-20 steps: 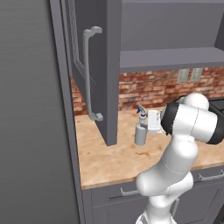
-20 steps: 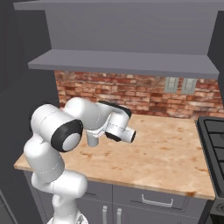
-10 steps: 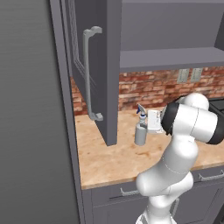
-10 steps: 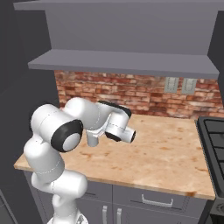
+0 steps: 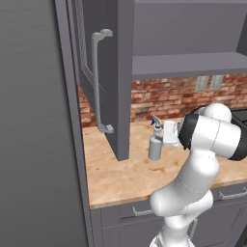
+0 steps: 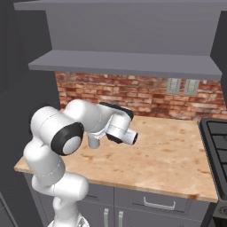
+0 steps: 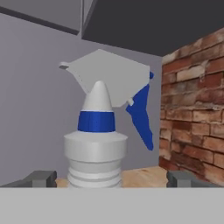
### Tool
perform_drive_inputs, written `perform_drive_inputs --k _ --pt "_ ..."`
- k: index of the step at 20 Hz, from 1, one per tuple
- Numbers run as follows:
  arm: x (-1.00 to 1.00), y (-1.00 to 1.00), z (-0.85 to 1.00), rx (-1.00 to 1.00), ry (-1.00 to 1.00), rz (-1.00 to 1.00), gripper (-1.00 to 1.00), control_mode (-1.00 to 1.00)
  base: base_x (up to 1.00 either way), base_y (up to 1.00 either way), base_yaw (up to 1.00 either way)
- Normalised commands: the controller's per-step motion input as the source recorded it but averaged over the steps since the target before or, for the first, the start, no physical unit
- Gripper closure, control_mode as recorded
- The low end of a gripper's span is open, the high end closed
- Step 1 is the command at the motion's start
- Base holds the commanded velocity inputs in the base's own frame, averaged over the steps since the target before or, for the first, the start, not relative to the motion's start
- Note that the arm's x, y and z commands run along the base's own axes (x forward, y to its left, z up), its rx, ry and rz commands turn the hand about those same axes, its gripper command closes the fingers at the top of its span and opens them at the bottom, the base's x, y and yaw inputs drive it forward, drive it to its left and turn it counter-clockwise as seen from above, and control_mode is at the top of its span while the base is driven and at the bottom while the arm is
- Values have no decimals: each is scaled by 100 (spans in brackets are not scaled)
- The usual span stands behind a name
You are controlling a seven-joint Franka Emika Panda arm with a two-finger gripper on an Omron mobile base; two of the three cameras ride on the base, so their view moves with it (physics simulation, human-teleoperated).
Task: Move the cutting board and knife to the sink. Then move spray from the cabinet to the counter.
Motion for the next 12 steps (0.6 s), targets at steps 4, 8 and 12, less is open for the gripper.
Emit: perform_drive_inputs --k 4,8,12 --pt "-2 0 10 0 2 -4 -100 -100 0 0 0" --pt "-3 0 10 0 2 -4 -100 -100 0 0 0" --pt "-5 0 9 0 2 -4 -100 -100 0 0 0"
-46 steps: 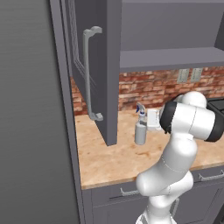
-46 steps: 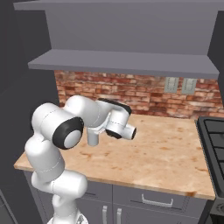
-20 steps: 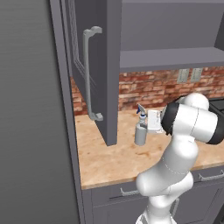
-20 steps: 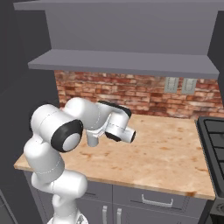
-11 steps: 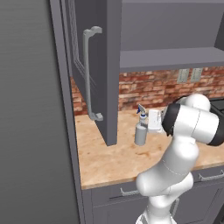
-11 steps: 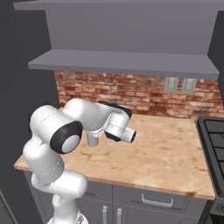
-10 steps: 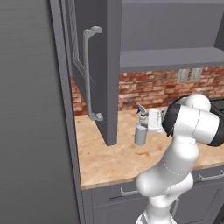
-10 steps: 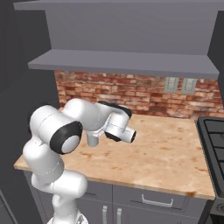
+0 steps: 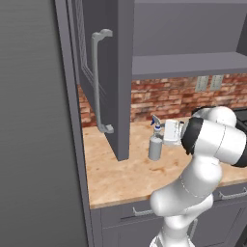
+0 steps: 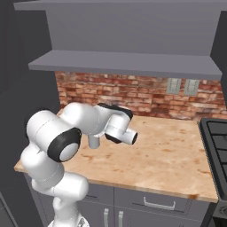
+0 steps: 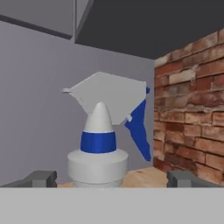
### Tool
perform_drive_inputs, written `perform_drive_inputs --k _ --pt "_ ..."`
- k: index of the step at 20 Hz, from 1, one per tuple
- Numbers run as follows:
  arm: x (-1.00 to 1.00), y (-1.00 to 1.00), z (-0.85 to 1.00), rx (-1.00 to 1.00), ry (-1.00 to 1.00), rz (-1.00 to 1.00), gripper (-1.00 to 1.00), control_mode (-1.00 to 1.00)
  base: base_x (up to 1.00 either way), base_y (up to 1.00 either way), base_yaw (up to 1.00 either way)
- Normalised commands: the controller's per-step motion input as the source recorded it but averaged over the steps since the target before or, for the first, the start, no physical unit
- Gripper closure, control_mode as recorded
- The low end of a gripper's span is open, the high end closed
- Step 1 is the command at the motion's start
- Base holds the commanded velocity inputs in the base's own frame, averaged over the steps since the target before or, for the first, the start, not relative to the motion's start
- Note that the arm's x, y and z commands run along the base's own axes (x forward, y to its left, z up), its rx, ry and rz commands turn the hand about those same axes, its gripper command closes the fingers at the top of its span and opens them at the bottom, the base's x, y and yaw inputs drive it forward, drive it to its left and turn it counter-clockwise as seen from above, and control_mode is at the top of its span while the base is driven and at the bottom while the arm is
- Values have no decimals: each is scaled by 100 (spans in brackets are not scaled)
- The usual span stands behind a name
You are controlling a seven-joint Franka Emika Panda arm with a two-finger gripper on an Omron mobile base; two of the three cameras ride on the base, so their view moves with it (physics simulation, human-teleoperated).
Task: Move the cutting board and knife to the sink. Then move spray from the cabinet to the counter.
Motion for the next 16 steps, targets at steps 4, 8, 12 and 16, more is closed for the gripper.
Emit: perform_drive_inputs --k 4,8,12,16 --pt "-9 0 7 0 2 -4 -100 -100 0 0 0" --pt "-16 0 3 0 2 -4 -100 -100 0 0 0" --pt "-17 0 3 0 1 -4 -100 -100 0 0 0" --pt "-18 0 3 0 0 -4 -100 -100 0 0 0"
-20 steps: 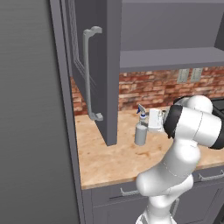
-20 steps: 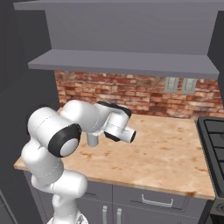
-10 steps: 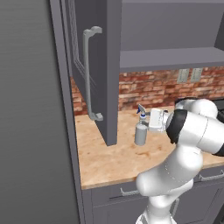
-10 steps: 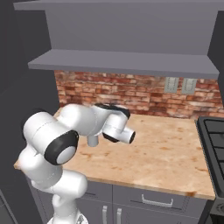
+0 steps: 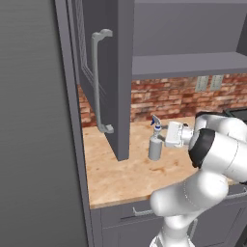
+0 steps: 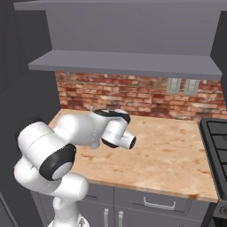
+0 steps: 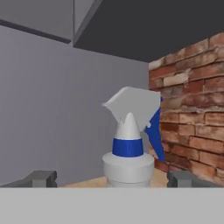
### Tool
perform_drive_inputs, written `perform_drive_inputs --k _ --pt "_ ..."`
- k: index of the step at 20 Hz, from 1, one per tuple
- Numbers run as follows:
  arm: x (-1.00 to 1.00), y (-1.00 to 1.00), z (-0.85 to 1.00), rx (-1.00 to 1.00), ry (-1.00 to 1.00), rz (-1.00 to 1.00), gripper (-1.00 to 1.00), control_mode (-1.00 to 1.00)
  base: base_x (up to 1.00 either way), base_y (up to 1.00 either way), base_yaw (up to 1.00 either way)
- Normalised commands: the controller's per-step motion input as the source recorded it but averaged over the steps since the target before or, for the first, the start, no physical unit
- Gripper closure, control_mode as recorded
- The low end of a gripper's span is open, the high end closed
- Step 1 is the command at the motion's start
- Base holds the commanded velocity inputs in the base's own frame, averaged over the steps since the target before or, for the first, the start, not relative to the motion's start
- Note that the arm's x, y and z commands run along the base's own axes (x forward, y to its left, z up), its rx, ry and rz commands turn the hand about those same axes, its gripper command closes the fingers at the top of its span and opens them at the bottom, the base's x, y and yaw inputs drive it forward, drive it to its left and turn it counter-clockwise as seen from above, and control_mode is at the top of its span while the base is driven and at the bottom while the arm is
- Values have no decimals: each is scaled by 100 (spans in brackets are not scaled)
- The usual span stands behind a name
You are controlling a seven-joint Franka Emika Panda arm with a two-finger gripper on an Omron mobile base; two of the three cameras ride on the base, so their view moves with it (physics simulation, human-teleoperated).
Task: Move the cutting board and knife to the sink. Then move spray from the cabinet to the counter.
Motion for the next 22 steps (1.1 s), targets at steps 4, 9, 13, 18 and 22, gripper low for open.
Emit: perform_drive_inputs --k 4,9,13,18,22 --pt "-18 -1 10 0 0 -4 -100 -100 0 0 0" --pt "-21 -5 19 0 0 -6 -100 -100 0 0 0" --pt "-24 -5 23 0 1 -8 -100 -100 0 0 0" --pt "-27 -7 23 -2 1 -8 -100 -100 0 0 0" --pt "-34 -8 26 -8 6 -8 -100 -100 0 0 0"
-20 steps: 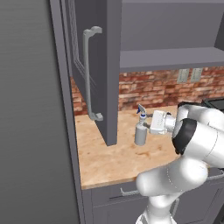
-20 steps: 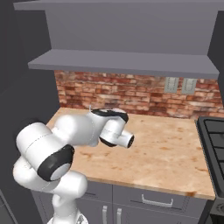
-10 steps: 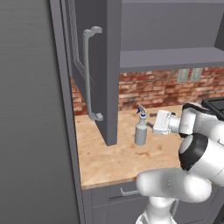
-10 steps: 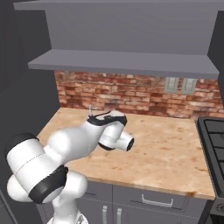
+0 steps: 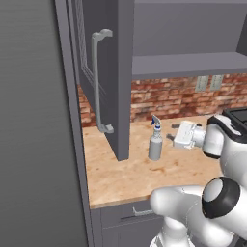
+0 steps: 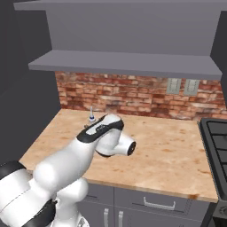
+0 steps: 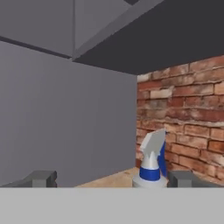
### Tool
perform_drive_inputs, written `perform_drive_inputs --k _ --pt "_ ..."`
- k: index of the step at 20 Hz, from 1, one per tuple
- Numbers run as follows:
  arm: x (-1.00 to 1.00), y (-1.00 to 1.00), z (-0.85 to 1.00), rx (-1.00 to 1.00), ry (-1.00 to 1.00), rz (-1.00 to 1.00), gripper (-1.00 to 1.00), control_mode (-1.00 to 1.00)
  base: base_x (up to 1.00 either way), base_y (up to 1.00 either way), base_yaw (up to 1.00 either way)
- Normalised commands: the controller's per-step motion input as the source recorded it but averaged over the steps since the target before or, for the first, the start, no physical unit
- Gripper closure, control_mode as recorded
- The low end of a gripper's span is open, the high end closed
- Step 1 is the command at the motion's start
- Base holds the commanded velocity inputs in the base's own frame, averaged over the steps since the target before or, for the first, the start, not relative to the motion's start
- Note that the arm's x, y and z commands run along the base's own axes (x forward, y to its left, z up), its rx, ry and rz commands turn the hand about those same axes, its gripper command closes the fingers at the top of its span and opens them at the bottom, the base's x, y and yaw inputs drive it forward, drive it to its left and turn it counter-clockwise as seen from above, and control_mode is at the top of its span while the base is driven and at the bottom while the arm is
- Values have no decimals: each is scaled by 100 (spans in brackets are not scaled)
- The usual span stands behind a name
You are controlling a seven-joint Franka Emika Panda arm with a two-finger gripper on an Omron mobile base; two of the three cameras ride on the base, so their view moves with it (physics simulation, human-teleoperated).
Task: Move the cutting board and knife to the sink. Then move spray from the cabinet to the counter.
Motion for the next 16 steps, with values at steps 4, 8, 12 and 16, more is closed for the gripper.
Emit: perform_drive_inputs --k 4,8,12,16 --pt "-36 -5 31 -21 11 -8 -100 -100 0 0 0" --pt "-35 -3 35 -18 18 -11 -100 -100 0 0 0" --pt "-37 -4 38 -14 25 -9 -100 -100 0 0 0" --pt "-46 -1 31 0 25 -17 -100 -100 0 0 0"
